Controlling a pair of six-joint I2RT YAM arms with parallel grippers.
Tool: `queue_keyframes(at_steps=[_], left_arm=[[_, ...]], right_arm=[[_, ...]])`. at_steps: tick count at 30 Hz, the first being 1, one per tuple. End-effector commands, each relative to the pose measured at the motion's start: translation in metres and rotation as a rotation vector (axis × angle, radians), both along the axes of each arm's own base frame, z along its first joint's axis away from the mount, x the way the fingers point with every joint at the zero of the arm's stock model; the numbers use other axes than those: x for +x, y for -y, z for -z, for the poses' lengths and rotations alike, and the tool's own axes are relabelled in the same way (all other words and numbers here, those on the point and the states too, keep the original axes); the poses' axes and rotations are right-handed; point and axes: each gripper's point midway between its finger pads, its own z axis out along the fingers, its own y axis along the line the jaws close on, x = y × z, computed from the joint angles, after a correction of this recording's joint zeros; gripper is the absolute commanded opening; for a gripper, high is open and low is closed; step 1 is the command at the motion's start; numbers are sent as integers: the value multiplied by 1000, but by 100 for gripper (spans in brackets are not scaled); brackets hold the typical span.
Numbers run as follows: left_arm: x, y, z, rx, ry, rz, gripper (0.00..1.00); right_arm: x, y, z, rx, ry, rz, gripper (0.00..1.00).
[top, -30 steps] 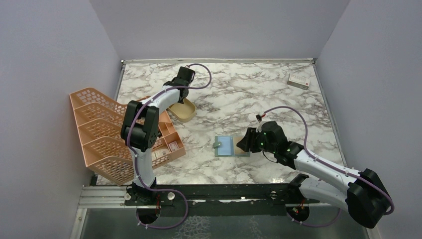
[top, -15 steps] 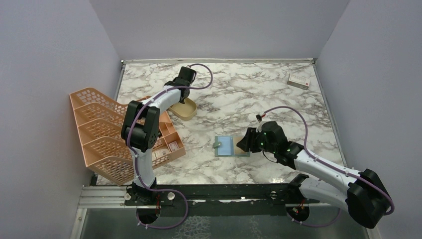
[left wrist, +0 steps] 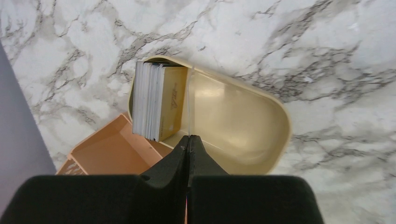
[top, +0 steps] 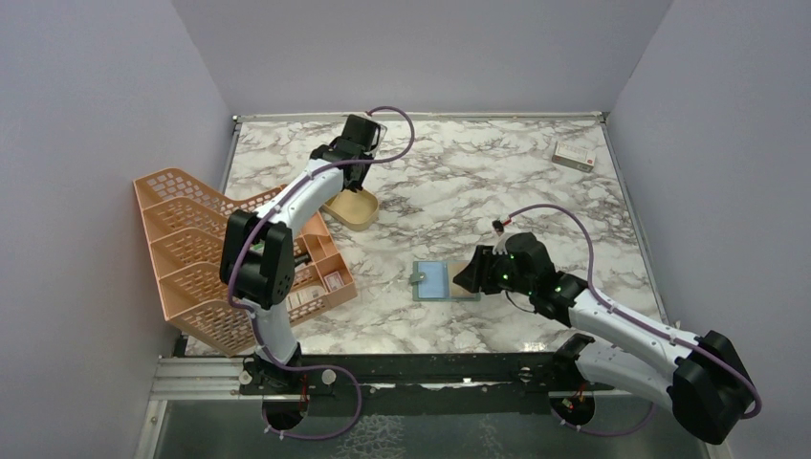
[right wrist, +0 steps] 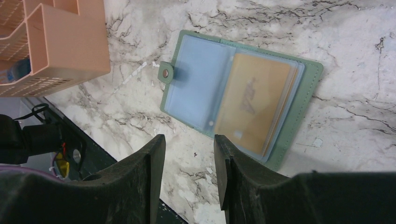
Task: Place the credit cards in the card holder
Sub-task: Pick up the credit card from the storage box, then insert the credit card into the card holder.
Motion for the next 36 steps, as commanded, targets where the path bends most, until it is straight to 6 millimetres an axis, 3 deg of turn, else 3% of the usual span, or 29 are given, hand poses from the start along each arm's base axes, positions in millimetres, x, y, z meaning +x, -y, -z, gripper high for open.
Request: queue_keyframes(at_steps=[1, 12, 19, 22, 27, 36], left_arm=[[-22, 34, -43, -261, 15, 47, 0], [-101, 113, -75, -848, -86, 223, 0], [-144, 141, -77, -1139, -205, 218, 0], [-161, 157, -71, -1204, -253, 220, 0], [-183, 183, -55, -1279, -340, 201, 0], [-208, 203, -4, -1293, -464, 71, 0]], right_arm=[[-1, -11, -29, 67, 26, -30, 43], [5, 15, -13, -75, -17, 79, 43], [16, 44, -5, -260, -25, 177, 43], [20, 52, 1, -324, -30, 194, 43], [22, 47, 13, -342, -47, 170, 43], [28, 37, 37, -348, -91, 158, 40]])
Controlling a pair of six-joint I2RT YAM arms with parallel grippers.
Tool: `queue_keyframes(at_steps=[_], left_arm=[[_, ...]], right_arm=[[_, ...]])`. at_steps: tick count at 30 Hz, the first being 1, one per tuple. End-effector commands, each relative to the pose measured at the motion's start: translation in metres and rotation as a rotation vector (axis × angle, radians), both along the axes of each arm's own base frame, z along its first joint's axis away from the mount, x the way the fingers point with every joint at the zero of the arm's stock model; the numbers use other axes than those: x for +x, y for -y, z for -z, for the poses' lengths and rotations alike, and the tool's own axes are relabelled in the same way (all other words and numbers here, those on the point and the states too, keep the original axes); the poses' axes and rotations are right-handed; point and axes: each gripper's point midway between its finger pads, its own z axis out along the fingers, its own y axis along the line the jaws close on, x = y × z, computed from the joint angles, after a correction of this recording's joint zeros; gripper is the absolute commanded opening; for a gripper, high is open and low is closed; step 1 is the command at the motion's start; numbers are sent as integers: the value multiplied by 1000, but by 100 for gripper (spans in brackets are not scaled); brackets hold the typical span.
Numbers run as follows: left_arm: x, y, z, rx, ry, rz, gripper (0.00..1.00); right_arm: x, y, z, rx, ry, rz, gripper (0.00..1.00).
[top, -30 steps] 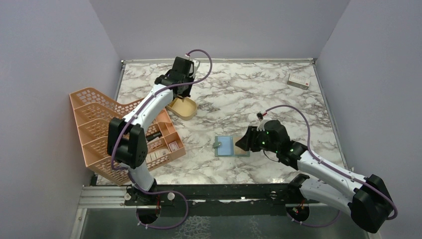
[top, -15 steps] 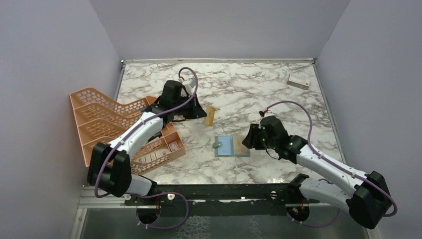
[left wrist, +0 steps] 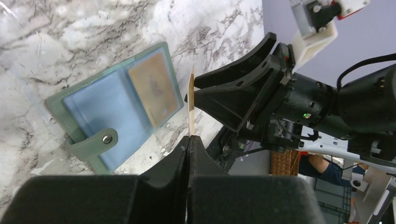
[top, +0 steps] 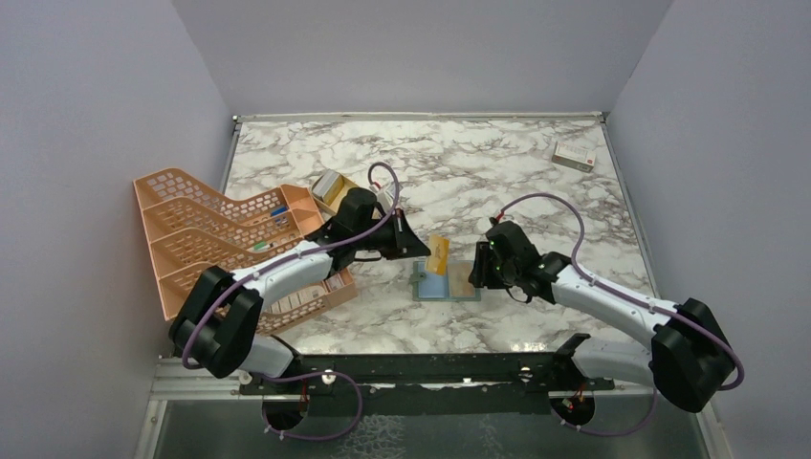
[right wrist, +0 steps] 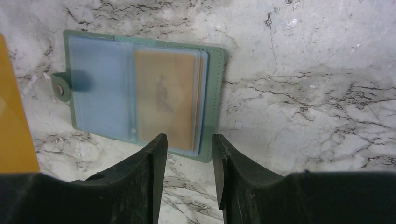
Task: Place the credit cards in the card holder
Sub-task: Insert the credit card into the card holder.
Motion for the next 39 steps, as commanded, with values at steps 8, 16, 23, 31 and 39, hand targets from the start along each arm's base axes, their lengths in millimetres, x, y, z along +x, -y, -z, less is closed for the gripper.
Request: queue_keyframes(at_steps=[8, 16, 23, 31, 39], left_arm=[[-10, 16, 45, 17, -126, -39, 0], [-17, 18, 65, 53, -162, -44, 0], [-19, 19, 79, 69, -189, -44, 0], [-19, 13, 87, 91, -194, -74, 0], [-22, 8, 92, 105, -200, -91, 0]], right_arm=[[6, -8, 28, -18, -21, -18, 36], [-1, -3, 41, -23, -45, -6, 31], [-8, -3, 47, -9, -69, -5, 29], [-14, -3, 46, 18, -74, -2, 27], [-24, -2, 43, 54, -86, 5, 25]])
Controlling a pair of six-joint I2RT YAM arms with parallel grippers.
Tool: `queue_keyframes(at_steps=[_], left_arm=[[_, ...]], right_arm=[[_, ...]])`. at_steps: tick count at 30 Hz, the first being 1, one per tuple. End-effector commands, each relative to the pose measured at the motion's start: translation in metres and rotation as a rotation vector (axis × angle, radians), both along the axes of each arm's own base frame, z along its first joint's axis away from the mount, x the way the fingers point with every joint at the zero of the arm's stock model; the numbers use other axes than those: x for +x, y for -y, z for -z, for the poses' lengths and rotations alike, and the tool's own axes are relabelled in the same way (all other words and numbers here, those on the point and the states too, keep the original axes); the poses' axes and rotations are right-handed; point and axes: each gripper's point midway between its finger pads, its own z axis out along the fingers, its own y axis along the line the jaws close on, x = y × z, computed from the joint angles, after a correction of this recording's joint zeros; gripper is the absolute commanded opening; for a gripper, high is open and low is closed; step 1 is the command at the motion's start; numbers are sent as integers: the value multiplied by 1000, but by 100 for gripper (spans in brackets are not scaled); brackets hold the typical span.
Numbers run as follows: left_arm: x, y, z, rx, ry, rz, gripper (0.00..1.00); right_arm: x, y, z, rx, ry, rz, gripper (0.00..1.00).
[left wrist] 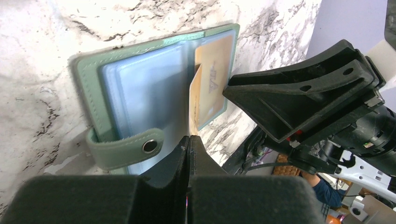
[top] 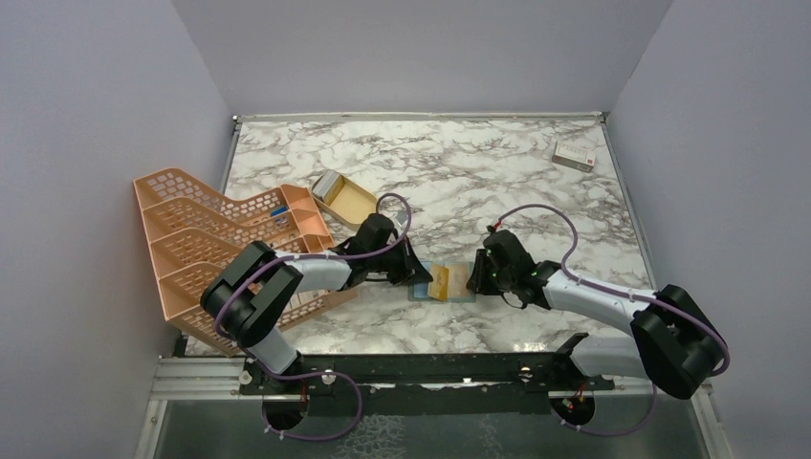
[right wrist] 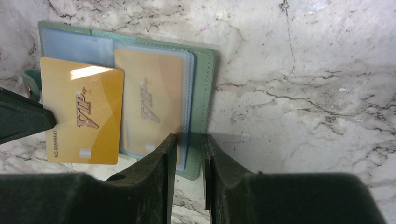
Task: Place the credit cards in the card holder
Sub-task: Insert the credit card into the card holder.
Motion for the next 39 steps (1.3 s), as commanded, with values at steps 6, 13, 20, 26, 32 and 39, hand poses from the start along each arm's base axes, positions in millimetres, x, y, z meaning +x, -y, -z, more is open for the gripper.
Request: queue_keyframes(at_steps=[6, 13, 20, 26, 32, 39], left_arm=[[3, -2, 0, 5, 28, -29, 0], [2, -1, 2, 5, 26, -15, 0], [4, 4, -25, -50, 78, 9, 0], [1, 13, -39, -94, 101, 76, 0], [-2, 17, -31, -91, 88, 127, 0], [-2, 18, -19, -68, 78, 149, 0]], right_arm=[[-28, 3, 5, 48, -73, -14, 24], [-28, 4, 3, 54, -66, -8, 23], [-28, 5, 6, 41, -72, -4, 23], [-26, 3, 4, 47, -66, -5, 23], [-26, 3, 3, 47, -63, -8, 22], [-25, 3, 0, 47, -57, -11, 22]])
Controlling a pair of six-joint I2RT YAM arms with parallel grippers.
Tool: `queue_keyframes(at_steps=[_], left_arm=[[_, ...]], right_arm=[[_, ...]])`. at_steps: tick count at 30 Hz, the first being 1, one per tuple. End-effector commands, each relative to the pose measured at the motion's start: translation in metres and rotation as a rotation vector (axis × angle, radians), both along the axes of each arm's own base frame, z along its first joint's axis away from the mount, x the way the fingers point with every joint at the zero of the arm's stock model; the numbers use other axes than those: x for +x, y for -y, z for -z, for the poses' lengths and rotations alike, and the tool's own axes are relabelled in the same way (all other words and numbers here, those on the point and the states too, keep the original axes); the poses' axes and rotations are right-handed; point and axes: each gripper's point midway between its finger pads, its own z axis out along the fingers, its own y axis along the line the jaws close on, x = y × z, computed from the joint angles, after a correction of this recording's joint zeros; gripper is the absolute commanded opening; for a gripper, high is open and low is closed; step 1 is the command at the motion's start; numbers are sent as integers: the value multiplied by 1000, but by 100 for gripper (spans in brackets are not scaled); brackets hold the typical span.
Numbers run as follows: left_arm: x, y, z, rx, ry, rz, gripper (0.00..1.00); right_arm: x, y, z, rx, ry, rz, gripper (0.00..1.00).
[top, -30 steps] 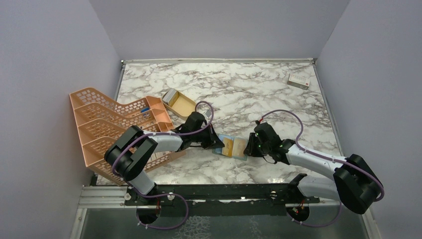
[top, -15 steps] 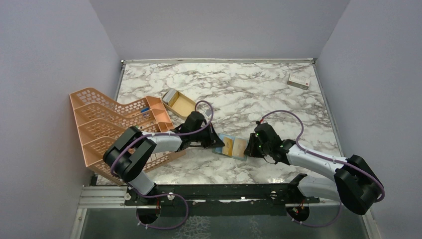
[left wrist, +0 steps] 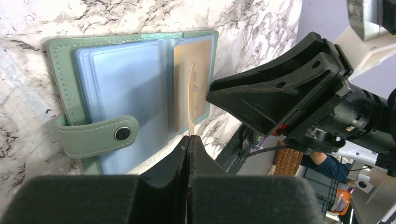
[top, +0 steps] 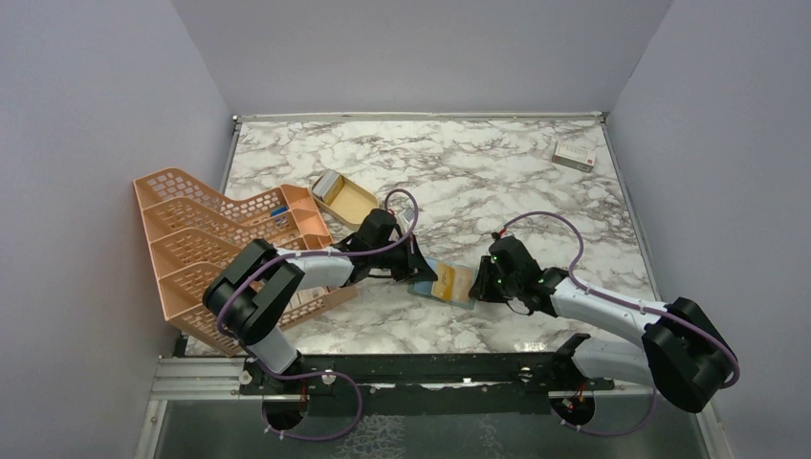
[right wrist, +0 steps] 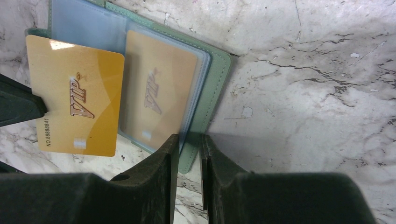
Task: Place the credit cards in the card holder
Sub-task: Insert the credit card into the card holder.
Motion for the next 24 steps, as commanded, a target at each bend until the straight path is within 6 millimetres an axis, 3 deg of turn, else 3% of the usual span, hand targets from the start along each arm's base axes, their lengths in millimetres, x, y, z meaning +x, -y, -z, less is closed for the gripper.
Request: queue_keyframes(at_steps=[1, 24], left_arm=[[1, 6, -2, -12, 29, 48, 0], [7, -4, 25, 110, 25, 29, 0]], right_arm=[[-5, 1, 0, -6, -15, -12, 22], [-6, 2, -4, -1, -10, -11, 22]])
